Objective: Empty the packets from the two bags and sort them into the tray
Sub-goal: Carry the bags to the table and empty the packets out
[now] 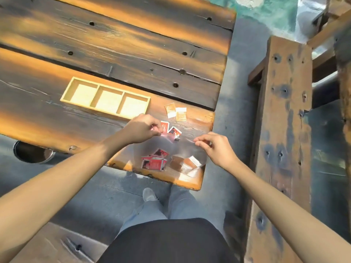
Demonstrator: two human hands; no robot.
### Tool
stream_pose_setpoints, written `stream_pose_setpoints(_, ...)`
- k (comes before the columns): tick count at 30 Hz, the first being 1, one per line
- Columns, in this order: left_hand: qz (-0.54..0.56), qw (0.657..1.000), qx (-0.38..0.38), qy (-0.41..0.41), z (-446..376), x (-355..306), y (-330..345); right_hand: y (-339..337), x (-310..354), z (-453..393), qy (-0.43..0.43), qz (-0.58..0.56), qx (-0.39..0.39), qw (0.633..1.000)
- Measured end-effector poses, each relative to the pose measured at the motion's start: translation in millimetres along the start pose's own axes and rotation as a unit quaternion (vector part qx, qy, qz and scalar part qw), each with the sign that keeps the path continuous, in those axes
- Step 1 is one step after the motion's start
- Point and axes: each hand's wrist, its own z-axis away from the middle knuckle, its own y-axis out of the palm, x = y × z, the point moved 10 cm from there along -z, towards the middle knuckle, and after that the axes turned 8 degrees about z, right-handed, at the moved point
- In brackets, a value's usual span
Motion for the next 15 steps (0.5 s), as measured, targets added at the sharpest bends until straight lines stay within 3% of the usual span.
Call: stream_pose_setpoints(15,-0.087,0.996,0.036,-0.001,-104,37,2,47,-74,-124,0.029,0.033,0.119,0.992)
